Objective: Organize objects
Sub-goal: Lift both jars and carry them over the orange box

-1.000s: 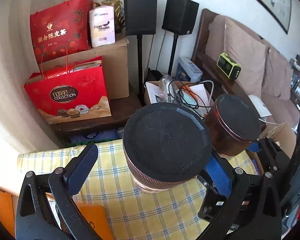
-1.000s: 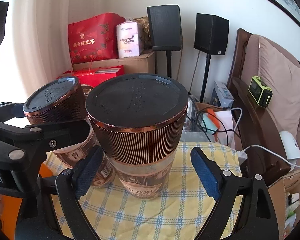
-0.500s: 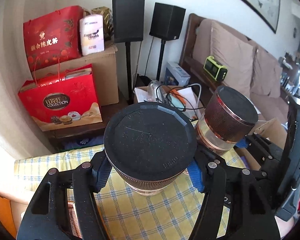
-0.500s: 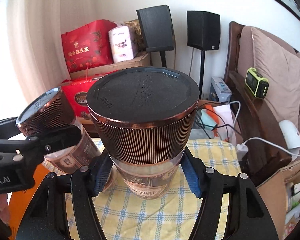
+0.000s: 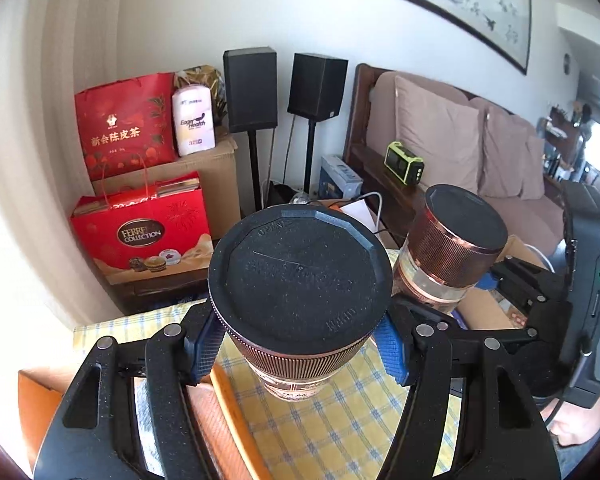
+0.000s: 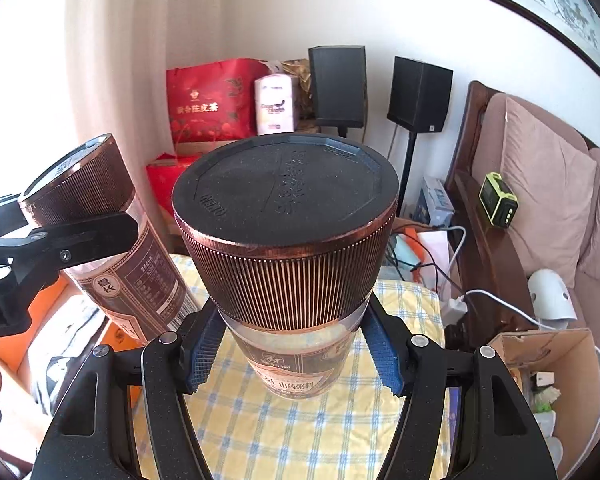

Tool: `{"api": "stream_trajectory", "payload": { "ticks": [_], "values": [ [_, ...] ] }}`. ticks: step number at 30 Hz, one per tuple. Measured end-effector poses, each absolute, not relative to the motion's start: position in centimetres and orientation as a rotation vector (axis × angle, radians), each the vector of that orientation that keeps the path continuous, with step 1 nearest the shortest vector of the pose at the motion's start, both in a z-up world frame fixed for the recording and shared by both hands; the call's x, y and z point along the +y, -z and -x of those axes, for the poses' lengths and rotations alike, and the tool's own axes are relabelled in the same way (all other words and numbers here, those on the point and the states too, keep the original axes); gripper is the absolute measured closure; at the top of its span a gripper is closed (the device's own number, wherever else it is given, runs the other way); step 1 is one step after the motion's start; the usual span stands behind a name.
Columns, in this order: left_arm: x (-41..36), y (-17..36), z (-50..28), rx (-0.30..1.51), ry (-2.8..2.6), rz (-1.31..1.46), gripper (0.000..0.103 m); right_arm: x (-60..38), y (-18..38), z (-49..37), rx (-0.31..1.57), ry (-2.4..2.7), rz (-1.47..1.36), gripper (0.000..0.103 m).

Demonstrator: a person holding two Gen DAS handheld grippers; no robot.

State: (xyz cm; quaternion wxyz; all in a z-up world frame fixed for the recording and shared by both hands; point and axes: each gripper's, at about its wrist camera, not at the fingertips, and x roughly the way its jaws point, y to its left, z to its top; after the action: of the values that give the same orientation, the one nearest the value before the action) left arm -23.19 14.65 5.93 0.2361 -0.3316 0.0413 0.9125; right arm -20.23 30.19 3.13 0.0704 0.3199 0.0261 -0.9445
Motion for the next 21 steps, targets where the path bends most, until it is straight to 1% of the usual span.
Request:
{"api": "stream_trajectory", "payload": {
  "ticks": [13,21],
  "values": [
    [7.5,-8.6,17.7,0.062,-2.524,0.895,0.041,25.5,-6.0,14.4,0.100,2.777,-0.939,0.036],
    [1.7,-9.2,14.6,0.086,-2.588,0.908,0.041,21.2,-7.7,11.4,0.128,2.692,-0.898,0.036]
  ]
}}
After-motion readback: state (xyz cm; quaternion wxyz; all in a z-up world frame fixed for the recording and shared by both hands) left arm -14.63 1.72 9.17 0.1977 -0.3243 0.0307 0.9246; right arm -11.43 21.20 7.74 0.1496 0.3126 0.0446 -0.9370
